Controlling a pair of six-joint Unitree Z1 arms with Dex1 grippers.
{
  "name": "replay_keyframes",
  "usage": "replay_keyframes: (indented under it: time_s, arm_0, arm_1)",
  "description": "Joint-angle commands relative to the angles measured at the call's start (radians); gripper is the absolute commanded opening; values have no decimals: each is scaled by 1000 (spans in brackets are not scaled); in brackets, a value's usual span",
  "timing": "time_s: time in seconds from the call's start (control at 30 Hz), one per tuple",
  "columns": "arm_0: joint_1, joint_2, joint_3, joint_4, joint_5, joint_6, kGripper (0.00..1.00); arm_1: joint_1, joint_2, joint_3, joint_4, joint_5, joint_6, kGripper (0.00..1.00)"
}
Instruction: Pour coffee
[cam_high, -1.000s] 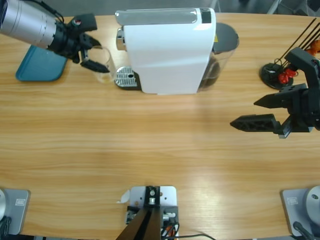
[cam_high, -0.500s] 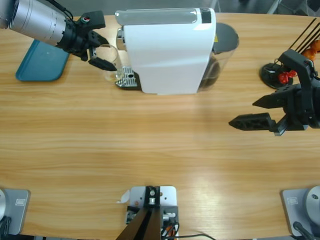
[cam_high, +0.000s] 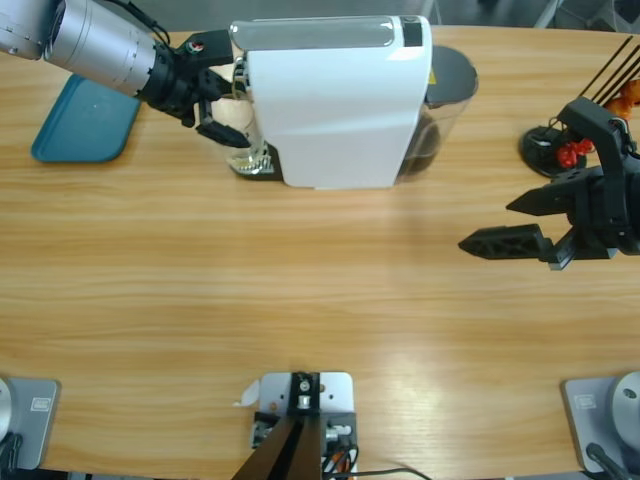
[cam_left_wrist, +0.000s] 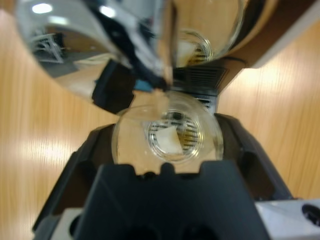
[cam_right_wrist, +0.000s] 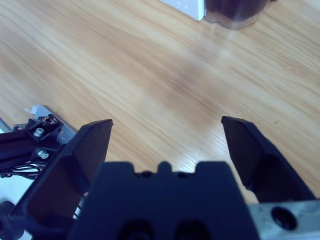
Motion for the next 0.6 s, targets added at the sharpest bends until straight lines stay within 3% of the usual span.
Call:
replay_keyframes:
  time_s: [0.03, 0.17, 0.23, 0.3, 0.33, 0.6]
  arm_0:
    - [-8, 62, -25, -11, -22, -2, 0]
    - [-14, 66, -36, -11, -35, -6, 4]
    - [-16, 69, -37, -11, -40, -8, 543]
    - [-17, 68, -32, -11, -43, -10, 855]
    - [-17, 66, -31, -11, -43, -13, 965]
    - [-17, 55, -36, -12, -32, -23, 996]
  arm_1:
    - [-12, 16, 20, -7, 20, -15, 1000]
    - [-12, 19, 20, -7, 20, -17, 1000]
    - [-12, 21, 19, -7, 20, -18, 1000]
    - [-12, 22, 20, -7, 20, -18, 1000]
    - [-12, 22, 19, -7, 21, -19, 1000]
    - [-12, 19, 19, -7, 25, -19, 1000]
